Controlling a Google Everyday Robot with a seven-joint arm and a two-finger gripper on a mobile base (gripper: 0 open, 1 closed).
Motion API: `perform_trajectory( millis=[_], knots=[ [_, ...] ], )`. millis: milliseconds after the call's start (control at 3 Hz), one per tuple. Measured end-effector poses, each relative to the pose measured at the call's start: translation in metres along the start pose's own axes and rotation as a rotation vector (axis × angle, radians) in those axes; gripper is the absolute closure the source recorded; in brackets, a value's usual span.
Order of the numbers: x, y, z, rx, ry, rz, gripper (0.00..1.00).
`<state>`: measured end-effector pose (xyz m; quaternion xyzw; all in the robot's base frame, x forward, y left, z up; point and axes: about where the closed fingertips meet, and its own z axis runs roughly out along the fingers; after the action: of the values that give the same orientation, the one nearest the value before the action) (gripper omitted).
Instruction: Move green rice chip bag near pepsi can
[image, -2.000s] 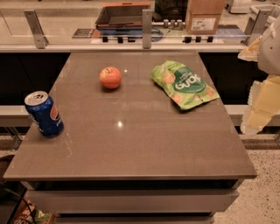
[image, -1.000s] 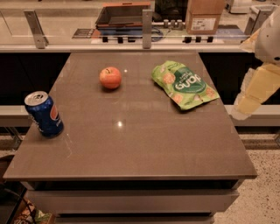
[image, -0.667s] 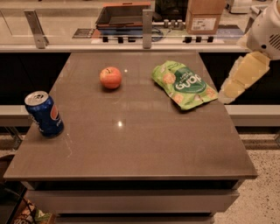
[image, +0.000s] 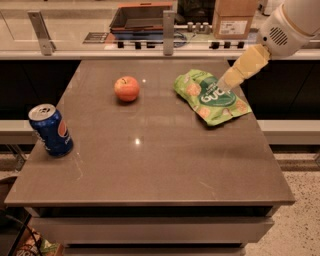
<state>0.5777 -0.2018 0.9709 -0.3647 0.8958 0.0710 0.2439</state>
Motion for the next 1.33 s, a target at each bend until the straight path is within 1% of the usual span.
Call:
perform_trajectory(
  millis=[333, 667, 1000, 1333],
  knots=[
    [-0.019, -0.022, 0.029, 0.037, 0.067, 0.134, 0.00],
    [-0.036, -0.048, 0.059, 0.096, 0.142, 0.236, 0.00],
    [-0.053, -0.064, 0.092, 0.117, 0.193, 0.290, 0.00],
    [-0.063, -0.064, 0.122, 0.097, 0.210, 0.316, 0.00]
  ],
)
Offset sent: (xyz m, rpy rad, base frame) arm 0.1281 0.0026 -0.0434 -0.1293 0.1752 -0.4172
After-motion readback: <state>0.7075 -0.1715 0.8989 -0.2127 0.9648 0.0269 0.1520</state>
